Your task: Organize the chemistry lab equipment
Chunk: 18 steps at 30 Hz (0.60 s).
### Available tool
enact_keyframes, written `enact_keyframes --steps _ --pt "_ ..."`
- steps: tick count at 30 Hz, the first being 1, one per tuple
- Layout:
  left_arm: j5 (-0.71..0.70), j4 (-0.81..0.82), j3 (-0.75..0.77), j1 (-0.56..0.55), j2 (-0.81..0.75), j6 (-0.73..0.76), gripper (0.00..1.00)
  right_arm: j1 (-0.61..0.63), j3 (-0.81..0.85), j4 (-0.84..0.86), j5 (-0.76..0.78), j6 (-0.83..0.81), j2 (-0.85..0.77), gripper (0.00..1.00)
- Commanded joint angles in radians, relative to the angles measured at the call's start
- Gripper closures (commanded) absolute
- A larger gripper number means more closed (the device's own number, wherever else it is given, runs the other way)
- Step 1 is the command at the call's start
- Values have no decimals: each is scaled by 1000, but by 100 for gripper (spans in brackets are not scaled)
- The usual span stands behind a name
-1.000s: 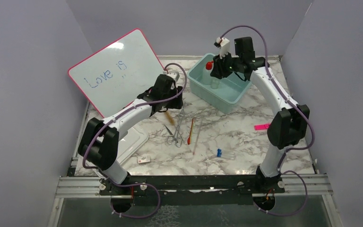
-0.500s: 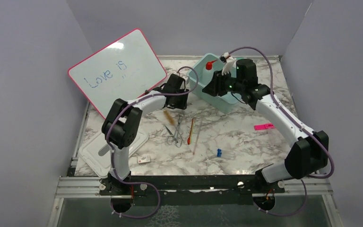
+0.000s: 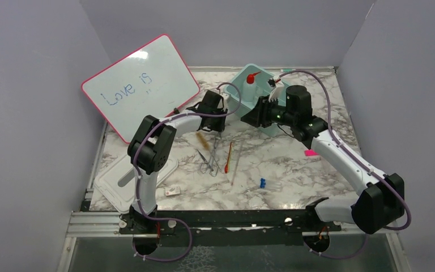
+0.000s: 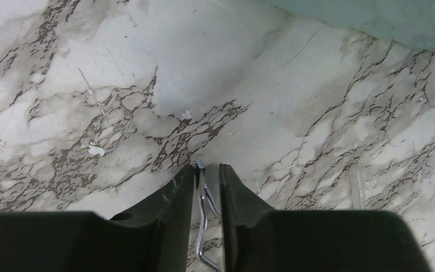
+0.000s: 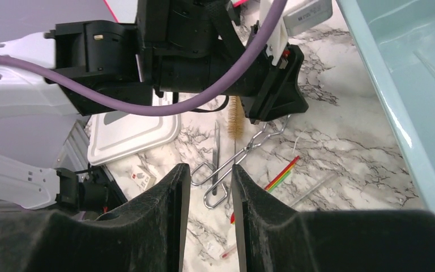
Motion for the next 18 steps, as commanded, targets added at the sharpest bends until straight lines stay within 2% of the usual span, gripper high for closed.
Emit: enact_keyframes --steps 1,6,7,12,18 --pt "67 54 -18 2 39 60 78 0 -17 49 1 17 -37 63" --pt "57 84 -53 3 16 71 98 0 -42 59 -4 30 -49 63" --pt "53 89 -60 3 4 70 100 0 -46 57 -5 29 -48 63" --pt "15 87 -74 3 -99 30 100 1 -75 54 -9 30 -50 62" --pt "1 73 -101 4 -266 -59 100 13 -78 73 -22 126 -20 60"
